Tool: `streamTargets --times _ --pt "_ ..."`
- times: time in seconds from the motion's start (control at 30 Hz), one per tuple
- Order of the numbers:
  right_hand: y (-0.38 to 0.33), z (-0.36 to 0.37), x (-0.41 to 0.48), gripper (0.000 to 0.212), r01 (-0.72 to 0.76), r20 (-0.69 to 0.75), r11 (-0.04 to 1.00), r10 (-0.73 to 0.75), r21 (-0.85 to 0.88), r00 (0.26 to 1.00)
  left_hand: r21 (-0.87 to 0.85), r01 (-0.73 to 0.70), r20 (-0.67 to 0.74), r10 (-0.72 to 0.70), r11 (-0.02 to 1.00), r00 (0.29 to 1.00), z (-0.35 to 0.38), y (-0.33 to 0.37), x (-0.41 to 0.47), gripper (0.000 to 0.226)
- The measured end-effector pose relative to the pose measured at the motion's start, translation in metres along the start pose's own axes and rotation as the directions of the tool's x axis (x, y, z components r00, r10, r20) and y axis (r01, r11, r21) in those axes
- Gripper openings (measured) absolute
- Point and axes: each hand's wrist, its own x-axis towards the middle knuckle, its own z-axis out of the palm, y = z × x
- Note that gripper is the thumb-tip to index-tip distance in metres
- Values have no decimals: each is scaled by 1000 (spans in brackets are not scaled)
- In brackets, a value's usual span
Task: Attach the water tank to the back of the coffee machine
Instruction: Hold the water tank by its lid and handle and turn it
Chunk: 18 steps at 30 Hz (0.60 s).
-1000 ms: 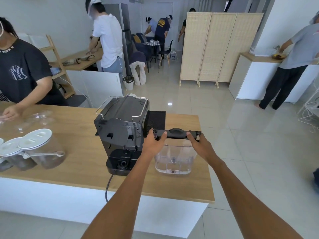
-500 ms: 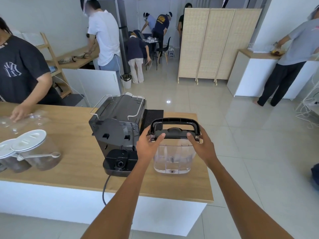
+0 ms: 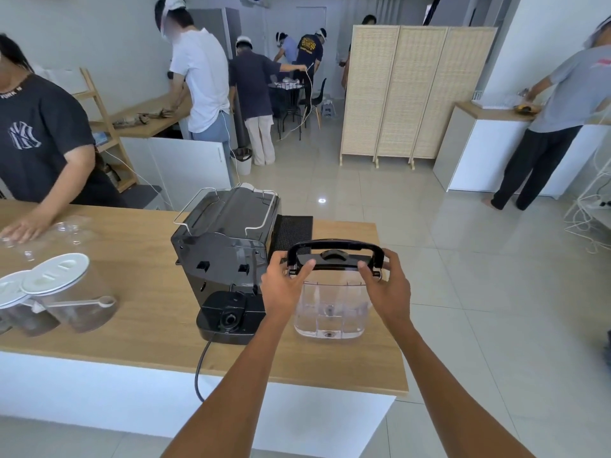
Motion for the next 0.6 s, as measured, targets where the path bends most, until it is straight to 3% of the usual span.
streamTargets --times 0.13,0.27,0.4,0.6 --pt "-3 2 -1 45 -24 -25 1000 24 -6 999 -12 99 79 -98 995 992 -5 6 3 58" --pt "-8 6 4 49 -31 -80 998 26 -51 996 12 196 47 -197 980 979 -3 15 9 86" --pt "-14 7 12 60 -48 -172 994 30 -98 985 -58 250 -51 -253 966 966 1 21 6 72" --pt "-27 7 14 53 -83 -234 995 67 -60 970 -104 318 -124 -330 942 936 1 35 8 69"
